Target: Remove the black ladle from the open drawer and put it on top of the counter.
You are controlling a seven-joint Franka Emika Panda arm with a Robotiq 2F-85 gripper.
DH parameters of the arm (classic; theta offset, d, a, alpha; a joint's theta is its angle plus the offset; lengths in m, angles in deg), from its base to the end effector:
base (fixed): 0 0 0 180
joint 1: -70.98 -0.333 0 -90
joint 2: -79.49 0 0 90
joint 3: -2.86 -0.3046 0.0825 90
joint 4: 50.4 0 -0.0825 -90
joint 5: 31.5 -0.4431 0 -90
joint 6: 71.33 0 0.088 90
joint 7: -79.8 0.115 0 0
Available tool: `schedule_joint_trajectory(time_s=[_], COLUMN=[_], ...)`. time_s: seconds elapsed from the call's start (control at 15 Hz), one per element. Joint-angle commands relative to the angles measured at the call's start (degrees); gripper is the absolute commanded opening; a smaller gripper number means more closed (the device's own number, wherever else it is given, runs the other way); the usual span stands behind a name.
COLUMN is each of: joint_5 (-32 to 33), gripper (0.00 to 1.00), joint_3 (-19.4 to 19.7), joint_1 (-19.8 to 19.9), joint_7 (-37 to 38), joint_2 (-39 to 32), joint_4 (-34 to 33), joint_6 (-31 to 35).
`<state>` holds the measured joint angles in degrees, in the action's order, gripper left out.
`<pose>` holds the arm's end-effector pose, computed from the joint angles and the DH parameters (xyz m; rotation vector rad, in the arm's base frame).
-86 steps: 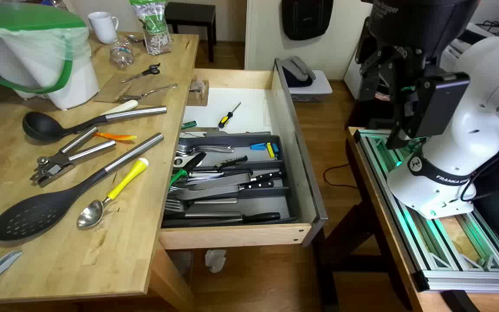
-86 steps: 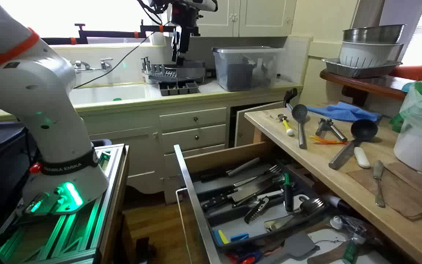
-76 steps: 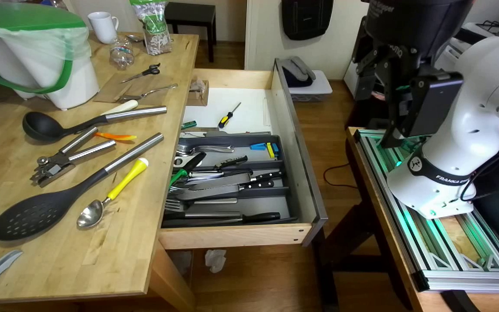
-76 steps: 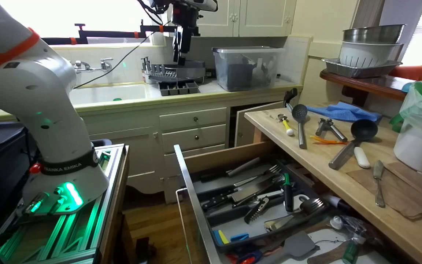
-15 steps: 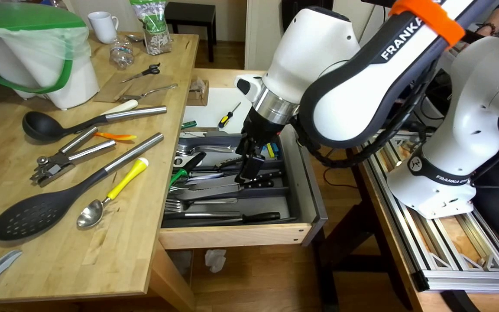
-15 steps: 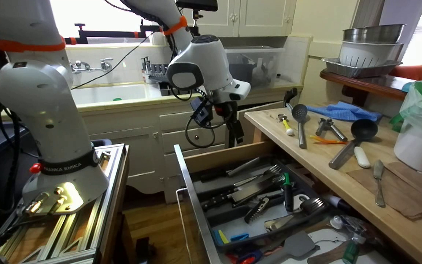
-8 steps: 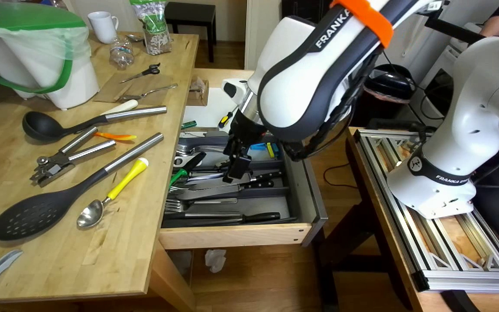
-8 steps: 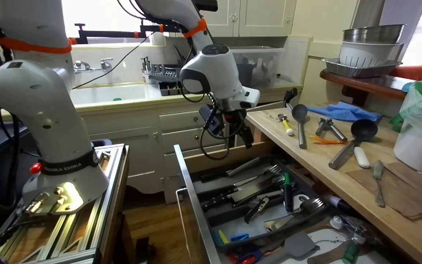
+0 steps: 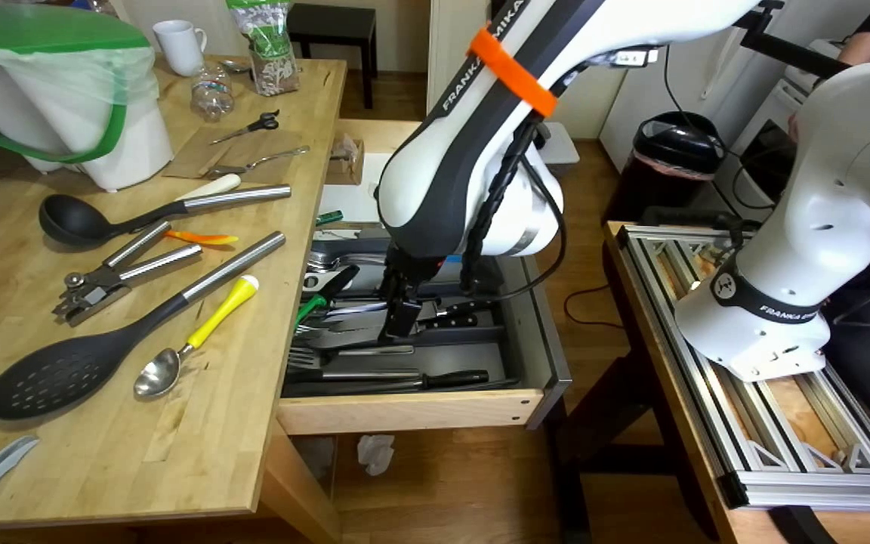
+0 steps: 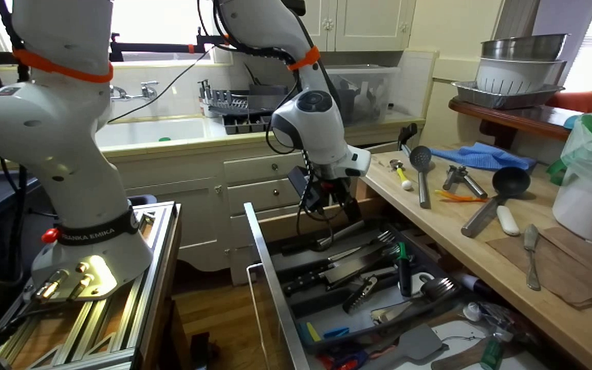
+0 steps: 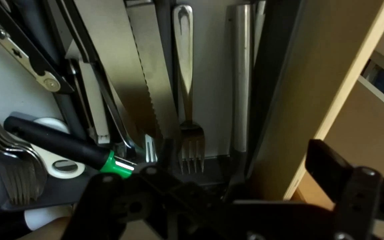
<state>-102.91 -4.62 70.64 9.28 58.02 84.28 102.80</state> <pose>0.5191 0.0048 0.1096 -2.9146 -0.1799 -0.5562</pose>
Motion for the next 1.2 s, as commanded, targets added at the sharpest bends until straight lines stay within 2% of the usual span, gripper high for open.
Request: schedule_joint_trajectory(time_s=[0.0, 0.2, 0.27, 0.4, 0.47, 0.67, 0.73, 0.8, 0.87, 0.93, 1.0, 1.13], joint_5=[-6.58, -10.76, -11.91, -14.83, -16.01, -19.94, -21.29, -22.37, -23.34, -24.11, -24.98, -26.39], gripper=[1.00, 0.72, 0.66, 0.65, 0.70, 0.61, 0.50, 0.52, 0.48, 0.40, 0.43, 0.41], joint_3=[-2.79, -4.64, -5.09, -6.08, -6.40, -7.20, -7.43, -7.53, -7.56, -7.49, -7.40, -7.21], joint_1=[3.96, 6.13, 6.55, 7.53, 7.88, 8.49, 8.69, 8.71, 8.70, 8.60, 8.55, 8.39], joint_7=[-7.83, -12.85, -14.60, -18.48, -19.72, -25.46, -27.24, -28.53, -29.75, -30.76, -31.91, -33.83], joint_2=[-5.53, -8.18, -9.07, -10.60, -11.39, -13.08, -13.56, -14.16, -14.66, -15.19, -15.60, -16.51], joint_4=[-3.75, -5.88, -6.66, -8.64, -9.60, -12.40, -13.29, -14.05, -14.68, -15.17, -15.59, -16.24], joint_6=[-1.23, -1.96, -1.75, -1.54, -2.01, -2.83, -3.47, -4.05, -4.78, -5.43, -6.11, -7.32])
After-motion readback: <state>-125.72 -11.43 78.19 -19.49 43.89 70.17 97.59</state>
